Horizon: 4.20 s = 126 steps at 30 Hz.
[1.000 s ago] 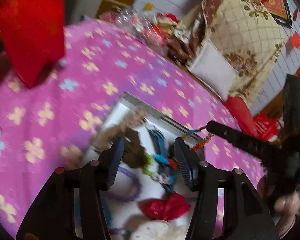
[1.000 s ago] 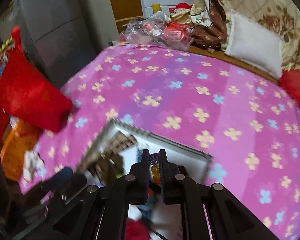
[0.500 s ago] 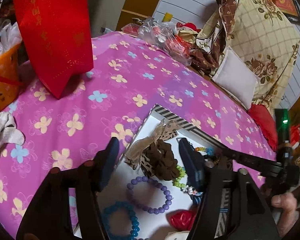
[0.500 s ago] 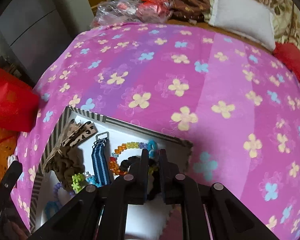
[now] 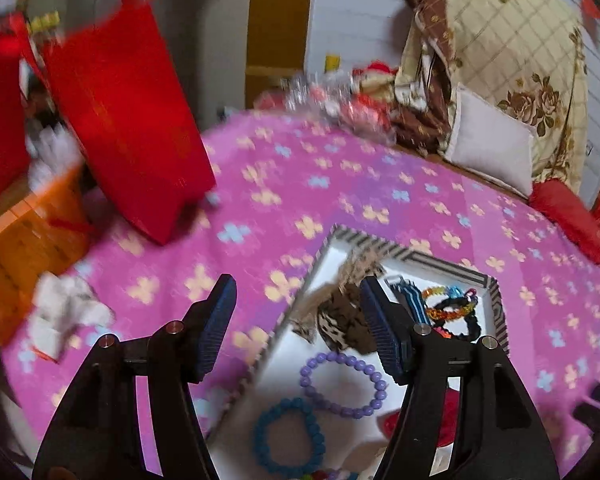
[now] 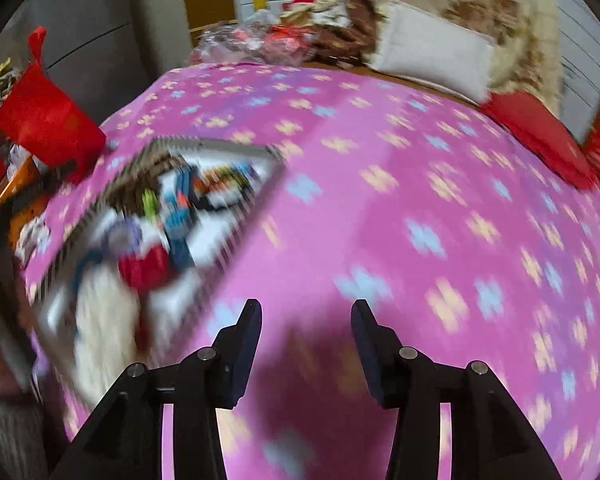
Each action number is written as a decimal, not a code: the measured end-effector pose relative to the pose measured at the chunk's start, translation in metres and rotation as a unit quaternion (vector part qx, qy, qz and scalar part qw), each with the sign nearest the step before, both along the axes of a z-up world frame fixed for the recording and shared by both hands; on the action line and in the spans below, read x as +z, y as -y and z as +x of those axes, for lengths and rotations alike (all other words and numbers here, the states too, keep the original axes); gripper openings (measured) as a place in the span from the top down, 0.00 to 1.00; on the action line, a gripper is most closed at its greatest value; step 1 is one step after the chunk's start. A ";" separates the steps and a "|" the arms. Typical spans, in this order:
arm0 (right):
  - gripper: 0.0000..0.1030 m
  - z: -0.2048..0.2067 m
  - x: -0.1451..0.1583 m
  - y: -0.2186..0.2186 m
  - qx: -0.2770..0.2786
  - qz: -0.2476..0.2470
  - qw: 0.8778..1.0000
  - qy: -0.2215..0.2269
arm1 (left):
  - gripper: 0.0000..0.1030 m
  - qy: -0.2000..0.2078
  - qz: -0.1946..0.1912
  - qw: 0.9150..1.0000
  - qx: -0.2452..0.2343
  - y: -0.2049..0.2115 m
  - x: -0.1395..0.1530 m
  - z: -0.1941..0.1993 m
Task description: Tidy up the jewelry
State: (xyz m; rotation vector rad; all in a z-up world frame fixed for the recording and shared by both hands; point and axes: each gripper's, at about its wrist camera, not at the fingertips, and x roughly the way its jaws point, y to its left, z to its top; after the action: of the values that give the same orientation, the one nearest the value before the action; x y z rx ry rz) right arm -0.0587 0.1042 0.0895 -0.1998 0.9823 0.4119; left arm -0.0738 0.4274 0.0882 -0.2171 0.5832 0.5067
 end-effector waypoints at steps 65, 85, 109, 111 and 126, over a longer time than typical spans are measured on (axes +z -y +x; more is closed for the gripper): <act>0.36 -0.183 0.012 -0.015 -0.044 -0.013 0.998 0.040 | 0.01 -0.123 -0.010 0.989 -0.076 0.142 0.005 -0.212; 0.35 -0.181 -0.009 -0.024 -0.039 -0.042 0.998 0.030 | 0.01 -0.166 -0.061 0.981 -0.082 0.133 -0.034 -0.200; 0.35 -0.179 -0.017 -0.025 -0.039 -0.048 0.998 0.026 | 0.01 -0.170 -0.074 0.979 -0.084 0.128 -0.043 -0.196; 0.35 -0.180 -0.017 -0.026 -0.037 -0.048 0.998 0.027 | 0.01 -0.169 -0.073 0.979 -0.085 0.129 -0.042 -0.196; 0.35 -0.182 -0.018 -0.030 -0.032 -0.048 0.998 0.028 | 0.01 -0.171 -0.072 0.979 -0.084 0.129 -0.044 -0.196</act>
State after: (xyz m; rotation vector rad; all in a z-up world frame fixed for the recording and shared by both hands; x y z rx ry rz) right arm -0.2407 0.1339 0.0718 -0.2651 0.9523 0.2984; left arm -0.2698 0.2979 0.0446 -0.2162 0.9680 0.3388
